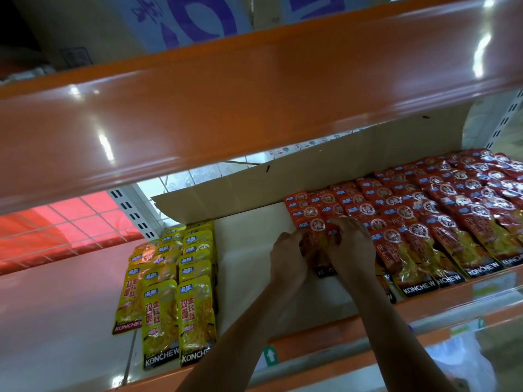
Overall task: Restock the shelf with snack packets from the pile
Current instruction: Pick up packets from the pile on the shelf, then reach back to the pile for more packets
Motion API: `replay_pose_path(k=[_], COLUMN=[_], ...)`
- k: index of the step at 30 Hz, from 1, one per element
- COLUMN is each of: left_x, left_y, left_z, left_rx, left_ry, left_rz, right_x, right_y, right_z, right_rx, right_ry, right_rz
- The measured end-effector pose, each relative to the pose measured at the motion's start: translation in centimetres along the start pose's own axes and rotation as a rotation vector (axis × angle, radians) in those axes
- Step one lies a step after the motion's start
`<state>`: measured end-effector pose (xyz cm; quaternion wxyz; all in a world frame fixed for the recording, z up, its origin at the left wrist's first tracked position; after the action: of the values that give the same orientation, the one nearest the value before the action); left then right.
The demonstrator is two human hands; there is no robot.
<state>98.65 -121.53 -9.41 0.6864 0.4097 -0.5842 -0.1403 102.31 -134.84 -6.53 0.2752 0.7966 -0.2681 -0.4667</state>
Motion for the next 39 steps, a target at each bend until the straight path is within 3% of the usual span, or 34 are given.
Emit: replay_pose_path(k=[10, 18, 39], left_x=[-0.6, -7.7, -38.7], left_y=[6.5, 16.4, 45.3], left_z=[0.0, 2.0, 13.5], left_rx=[0.211, 0.363, 0.633], left_ry=[-0.079, 0.015, 0.391], left_rz=[-0.083, -0.209, -0.381], right_x=[-6.8, -17.8, -51.5], right_y=[-3.2, -9.0, -31.1], right_z=[0.2, 2.5, 16.9], right_rx=[-0.061, -0.165, -0.506], right_ry=[0.161, 0.336, 0.562], right_rz=[-0.027, -0.129, -0.285])
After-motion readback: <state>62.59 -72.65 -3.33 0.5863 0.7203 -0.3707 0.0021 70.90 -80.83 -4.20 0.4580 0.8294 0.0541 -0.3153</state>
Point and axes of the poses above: each hand's wrist, its own z-axis away from the middle knuckle, its own y-axis out of the back of the hand, x = y × z, the point moved 8 cm from there along -z, towards the middle knuckle, and after that the axes turned 9 degrees about y, right-handed, at the moved point
